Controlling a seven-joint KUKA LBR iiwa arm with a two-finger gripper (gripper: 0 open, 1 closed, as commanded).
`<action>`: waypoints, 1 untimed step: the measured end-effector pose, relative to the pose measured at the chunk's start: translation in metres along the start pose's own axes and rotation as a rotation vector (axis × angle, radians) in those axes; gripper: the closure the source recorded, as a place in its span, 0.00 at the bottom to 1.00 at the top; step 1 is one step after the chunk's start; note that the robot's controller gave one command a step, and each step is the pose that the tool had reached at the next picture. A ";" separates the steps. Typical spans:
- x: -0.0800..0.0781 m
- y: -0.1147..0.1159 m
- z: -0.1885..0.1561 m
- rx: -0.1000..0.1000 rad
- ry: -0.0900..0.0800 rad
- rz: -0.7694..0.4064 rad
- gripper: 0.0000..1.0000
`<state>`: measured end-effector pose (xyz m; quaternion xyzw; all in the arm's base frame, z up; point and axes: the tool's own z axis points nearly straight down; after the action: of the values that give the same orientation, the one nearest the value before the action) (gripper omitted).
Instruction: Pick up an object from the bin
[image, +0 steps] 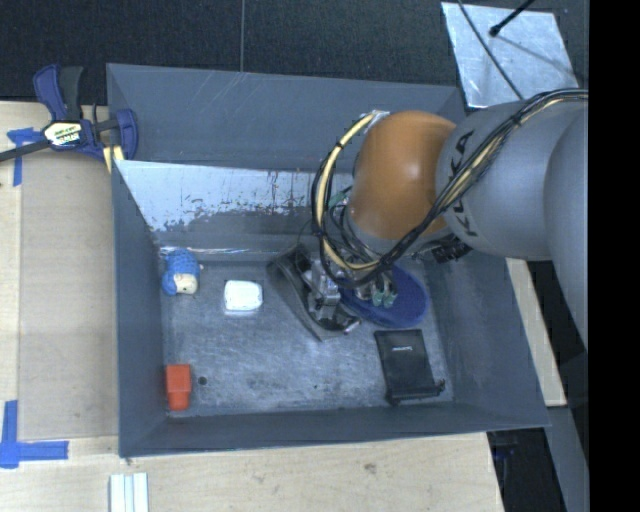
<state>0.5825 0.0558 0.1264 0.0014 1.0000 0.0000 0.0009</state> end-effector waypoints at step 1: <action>0.007 0.003 0.008 -0.003 -0.002 0.311 1.00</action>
Offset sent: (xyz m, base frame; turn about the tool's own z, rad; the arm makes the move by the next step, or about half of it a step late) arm -0.0086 0.0013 -0.0110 0.3137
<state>0.5759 0.0585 0.1187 0.1563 0.9877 0.0018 0.0018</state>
